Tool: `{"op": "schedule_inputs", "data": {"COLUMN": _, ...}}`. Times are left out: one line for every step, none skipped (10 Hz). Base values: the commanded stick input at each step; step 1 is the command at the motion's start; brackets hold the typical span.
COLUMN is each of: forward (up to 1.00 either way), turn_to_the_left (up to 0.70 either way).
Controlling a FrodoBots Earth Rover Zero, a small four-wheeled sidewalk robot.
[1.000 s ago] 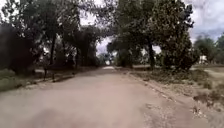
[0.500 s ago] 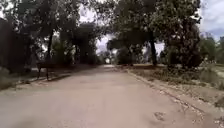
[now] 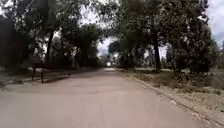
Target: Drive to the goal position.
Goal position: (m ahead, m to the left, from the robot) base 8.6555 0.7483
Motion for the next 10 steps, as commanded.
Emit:
{"op": "schedule_inputs", "data": {"forward": 0.85, "turn_to_the_left": 0.00}}
{"op": "schedule_inputs", "data": {"forward": 0.85, "turn_to_the_left": 0.00}}
{"op": "schedule_inputs", "data": {"forward": 0.85, "turn_to_the_left": 0.00}}
{"op": "schedule_inputs", "data": {"forward": 0.85, "turn_to_the_left": 0.00}}
{"op": "schedule_inputs", "data": {"forward": 0.85, "turn_to_the_left": 0.00}}
{"op": "schedule_inputs", "data": {"forward": 0.85, "turn_to_the_left": 0.00}}
{"op": "schedule_inputs", "data": {"forward": 0.85, "turn_to_the_left": 0.00}}
{"op": "schedule_inputs", "data": {"forward": 0.85, "turn_to_the_left": 0.00}}
{"op": "schedule_inputs", "data": {"forward": 0.85, "turn_to_the_left": 0.00}}
{"op": "schedule_inputs", "data": {"forward": 0.85, "turn_to_the_left": 0.00}}
